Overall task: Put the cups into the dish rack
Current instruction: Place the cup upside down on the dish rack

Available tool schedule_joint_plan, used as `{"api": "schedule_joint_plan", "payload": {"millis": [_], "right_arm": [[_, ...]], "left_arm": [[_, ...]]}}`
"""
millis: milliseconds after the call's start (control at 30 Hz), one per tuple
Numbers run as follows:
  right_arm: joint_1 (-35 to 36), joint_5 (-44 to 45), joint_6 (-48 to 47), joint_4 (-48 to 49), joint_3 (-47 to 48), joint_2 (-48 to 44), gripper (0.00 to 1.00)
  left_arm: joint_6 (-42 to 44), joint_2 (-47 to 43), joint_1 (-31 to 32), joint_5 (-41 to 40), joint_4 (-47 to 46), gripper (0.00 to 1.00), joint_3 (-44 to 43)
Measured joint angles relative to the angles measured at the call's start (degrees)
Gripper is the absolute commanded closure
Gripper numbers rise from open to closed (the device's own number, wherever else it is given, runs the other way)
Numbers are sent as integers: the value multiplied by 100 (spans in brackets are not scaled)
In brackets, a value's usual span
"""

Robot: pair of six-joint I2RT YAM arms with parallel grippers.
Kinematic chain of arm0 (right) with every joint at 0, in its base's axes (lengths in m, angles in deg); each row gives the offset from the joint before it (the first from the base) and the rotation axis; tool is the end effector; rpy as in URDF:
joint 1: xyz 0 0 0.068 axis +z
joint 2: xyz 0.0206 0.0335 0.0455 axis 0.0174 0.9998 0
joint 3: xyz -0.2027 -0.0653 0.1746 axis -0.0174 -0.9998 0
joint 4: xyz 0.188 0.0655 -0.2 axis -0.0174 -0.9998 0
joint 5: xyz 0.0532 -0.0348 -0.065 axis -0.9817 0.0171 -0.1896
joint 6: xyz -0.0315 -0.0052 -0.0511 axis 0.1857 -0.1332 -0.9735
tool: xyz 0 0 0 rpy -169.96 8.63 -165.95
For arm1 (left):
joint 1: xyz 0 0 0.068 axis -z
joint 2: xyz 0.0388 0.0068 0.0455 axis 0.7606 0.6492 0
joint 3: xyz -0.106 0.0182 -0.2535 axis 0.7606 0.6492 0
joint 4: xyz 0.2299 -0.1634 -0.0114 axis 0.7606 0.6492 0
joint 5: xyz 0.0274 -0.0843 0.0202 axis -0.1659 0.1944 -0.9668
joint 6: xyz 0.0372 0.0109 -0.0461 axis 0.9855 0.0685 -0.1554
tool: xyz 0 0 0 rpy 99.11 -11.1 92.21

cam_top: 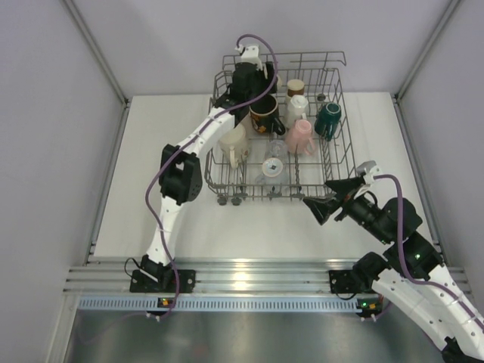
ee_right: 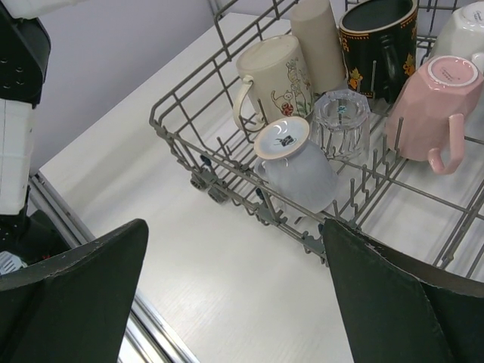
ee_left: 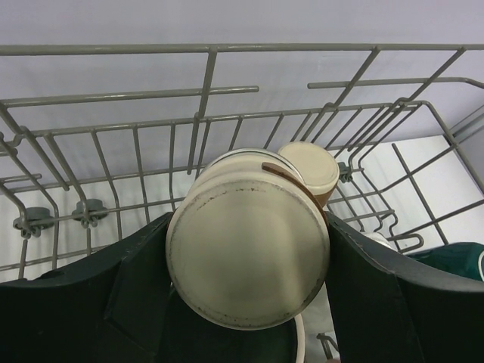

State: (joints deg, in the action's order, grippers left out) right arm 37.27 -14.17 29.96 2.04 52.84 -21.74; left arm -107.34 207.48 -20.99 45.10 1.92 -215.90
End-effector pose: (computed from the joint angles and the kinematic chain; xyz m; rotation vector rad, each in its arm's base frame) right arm 0.1008 0.0804 0.3229 -0.4005 1.6219 0.7789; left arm 0.5295 -0.2813 0.3119 0.0625 1.7381 -0.4883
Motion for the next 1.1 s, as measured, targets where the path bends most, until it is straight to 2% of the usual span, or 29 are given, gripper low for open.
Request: {"api": "schedule_joint_plan", "payload": {"millis": [800,1100], "right_arm": [[0,96,-42,9,0,157,1],[0,227,-61,2,0,173,1]], "left_arm": [[-337,203,-177,166,-608,100,66],[-542,815,-227,216,-828,99,-243]]}}
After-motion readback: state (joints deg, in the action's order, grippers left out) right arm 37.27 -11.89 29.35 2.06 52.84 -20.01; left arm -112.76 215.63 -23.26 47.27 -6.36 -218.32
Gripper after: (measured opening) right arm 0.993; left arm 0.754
